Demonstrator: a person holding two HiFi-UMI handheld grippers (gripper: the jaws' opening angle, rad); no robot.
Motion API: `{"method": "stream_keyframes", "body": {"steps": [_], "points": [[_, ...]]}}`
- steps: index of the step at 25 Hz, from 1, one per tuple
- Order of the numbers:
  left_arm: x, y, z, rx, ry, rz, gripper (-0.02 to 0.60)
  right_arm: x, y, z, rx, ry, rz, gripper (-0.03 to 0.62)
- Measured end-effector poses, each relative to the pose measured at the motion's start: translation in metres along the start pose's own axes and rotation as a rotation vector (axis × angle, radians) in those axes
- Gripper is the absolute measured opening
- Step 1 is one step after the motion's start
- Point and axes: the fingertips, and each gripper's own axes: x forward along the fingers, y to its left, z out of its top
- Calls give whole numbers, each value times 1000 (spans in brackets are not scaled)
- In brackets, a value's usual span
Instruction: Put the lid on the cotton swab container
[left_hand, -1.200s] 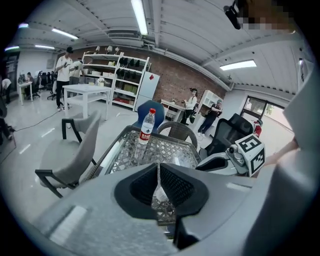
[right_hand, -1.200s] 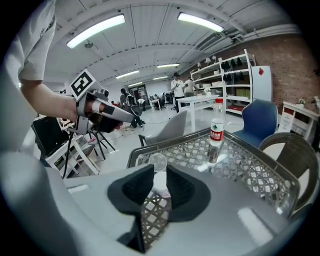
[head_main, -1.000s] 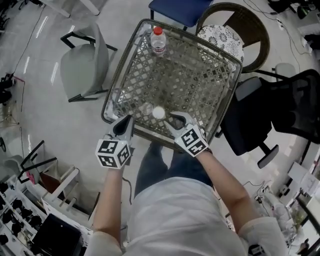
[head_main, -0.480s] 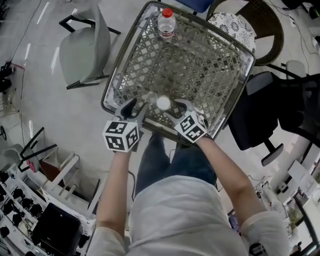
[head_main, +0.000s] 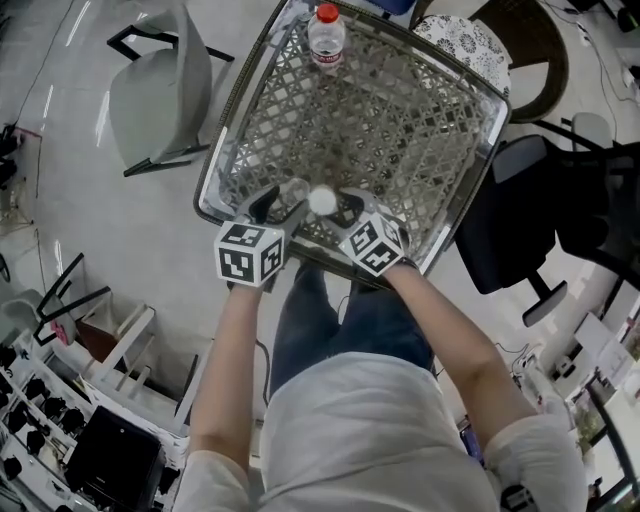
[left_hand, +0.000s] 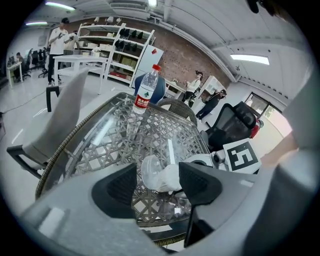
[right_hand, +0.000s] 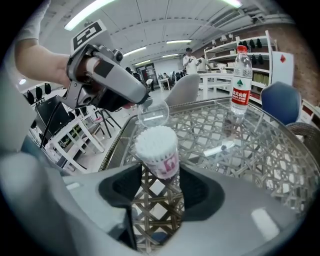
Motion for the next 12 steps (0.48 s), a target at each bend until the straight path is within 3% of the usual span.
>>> {"method": "stream_keyframes", "body": {"steps": [12], "points": [[-1, -23, -2, 28, -3, -76, 253, 2, 0, -2, -9, -5, -2, 227]]}}
